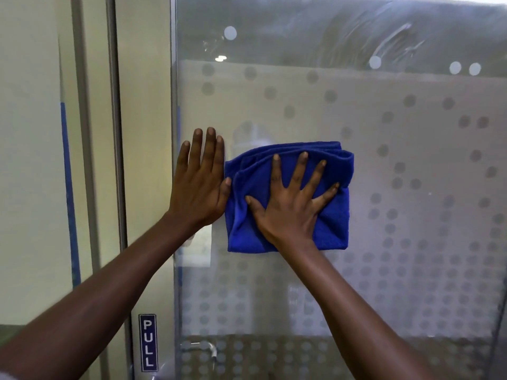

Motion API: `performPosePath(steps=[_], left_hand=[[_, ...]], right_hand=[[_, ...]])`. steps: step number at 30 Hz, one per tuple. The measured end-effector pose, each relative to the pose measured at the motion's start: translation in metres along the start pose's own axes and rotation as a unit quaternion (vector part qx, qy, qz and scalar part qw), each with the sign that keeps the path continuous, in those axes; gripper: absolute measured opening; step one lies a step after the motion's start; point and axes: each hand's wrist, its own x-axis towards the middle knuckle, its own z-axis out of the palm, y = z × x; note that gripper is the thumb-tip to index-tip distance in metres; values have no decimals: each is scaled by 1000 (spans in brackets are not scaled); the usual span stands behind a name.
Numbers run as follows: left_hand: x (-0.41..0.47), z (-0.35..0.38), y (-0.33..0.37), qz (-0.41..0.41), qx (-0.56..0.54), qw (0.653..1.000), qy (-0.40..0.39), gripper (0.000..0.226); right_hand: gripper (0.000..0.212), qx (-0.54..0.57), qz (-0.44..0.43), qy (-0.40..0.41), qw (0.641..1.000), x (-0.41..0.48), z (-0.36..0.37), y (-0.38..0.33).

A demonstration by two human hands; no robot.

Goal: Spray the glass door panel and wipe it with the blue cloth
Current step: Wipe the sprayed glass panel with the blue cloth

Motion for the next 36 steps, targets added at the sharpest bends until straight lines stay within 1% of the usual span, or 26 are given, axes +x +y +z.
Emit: performPosePath(steps=[7,9,11,13,16,18,19,21,23,25,27,30,31,34,36], left_hand=[[0,2,2,0,26,1000,8,75],[0,4,1,-2,35,999,7,77],[0,6,1,-4,41,999,5,81],[0,7,1,-2,38,999,14,82],[0,9,0,36,30,998,40,72],[-2,11,0,73,45,995,42,64],[-3,12,-1,86,53,994,41,62],[-3,13,-1,95,58,993,37,64],[-2,13,-1,81,52,995,27,68],[-2,12,-1,59,39,997,13,72],[-2,11,-1,38,22,999,5,77],[-1,10,-1,29,29,999,-2,90],[-1,10,-1,30,39,999,-6,91],[-3,9,-1,32,46,998,-14,79],[-3,7,0,36,49,998,-22,78]], right_hand=[[93,-23,-17,-15,999,-54,16,30],[93,-31,-2,-16,999,-64,17,48],[94,-29,52,-15,998,-61,13,66],[93,-16,127,-7,992,-45,6,82],[88,12,226,10,974,-3,-9,98],[87,20,251,28,968,25,-16,93],[87,20,244,33,969,37,-18,85],[87,15,189,36,981,50,-19,61],[88,2,92,36,995,51,-17,34],[88,-12,-3,36,999,41,-11,12],[87,-14,-62,34,997,22,-2,3],[84,-12,-102,30,994,-14,11,11],[83,-15,-110,26,993,-29,15,17],[84,-33,-115,1,993,-73,22,45],[87,-46,-82,-17,995,-91,21,72]])
